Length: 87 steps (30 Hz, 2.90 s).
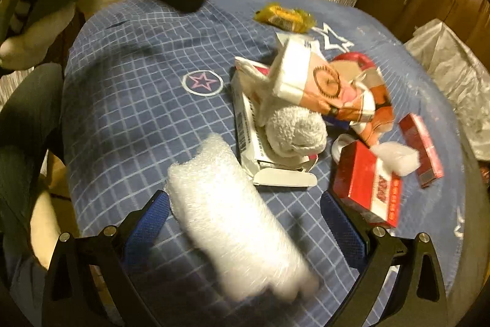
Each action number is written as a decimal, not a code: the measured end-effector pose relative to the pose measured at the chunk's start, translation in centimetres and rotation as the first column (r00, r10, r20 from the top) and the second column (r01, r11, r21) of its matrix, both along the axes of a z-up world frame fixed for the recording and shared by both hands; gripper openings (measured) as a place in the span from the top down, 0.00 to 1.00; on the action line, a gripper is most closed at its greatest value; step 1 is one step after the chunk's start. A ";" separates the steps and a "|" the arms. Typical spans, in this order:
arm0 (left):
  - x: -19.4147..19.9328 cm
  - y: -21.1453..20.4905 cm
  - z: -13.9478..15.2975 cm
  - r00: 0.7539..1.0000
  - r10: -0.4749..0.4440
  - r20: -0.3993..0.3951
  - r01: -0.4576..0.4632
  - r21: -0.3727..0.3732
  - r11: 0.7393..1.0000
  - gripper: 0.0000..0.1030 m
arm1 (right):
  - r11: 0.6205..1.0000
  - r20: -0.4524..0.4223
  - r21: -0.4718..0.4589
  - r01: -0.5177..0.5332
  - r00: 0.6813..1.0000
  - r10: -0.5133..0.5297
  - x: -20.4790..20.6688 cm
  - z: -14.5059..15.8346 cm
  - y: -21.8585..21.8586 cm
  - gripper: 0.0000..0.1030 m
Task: Collect trash
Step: 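Grasp the orange-and-white paper bag with the left tool while the right tool grasps the white foam sheet, then carry the paper bag and foam sheet with both tools over the white bucket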
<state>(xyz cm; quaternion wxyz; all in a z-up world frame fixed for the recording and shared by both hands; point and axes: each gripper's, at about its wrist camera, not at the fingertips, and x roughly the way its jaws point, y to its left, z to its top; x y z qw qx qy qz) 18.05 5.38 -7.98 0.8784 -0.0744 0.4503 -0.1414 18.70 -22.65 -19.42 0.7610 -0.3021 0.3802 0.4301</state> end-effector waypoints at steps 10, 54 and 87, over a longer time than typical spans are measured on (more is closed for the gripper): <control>9.0 -5.8 -0.7 0.983 -0.166 -0.073 0.169 0.047 0.984 0.06 | 0.980 -0.148 0.132 0.149 0.981 -0.129 0.4 -0.3 -3.5 0.48; -8.8 -5.3 6.0 0.789 0.223 0.573 -0.354 0.128 0.926 0.57 | 0.543 0.170 0.652 0.528 0.596 -0.785 -9.0 13.8 -7.6 0.49; -11.8 11.1 10.9 0.673 0.452 0.586 -0.613 0.100 0.783 0.57 | 0.701 0.210 0.649 0.295 0.816 -0.538 -5.9 22.1 14.4 0.49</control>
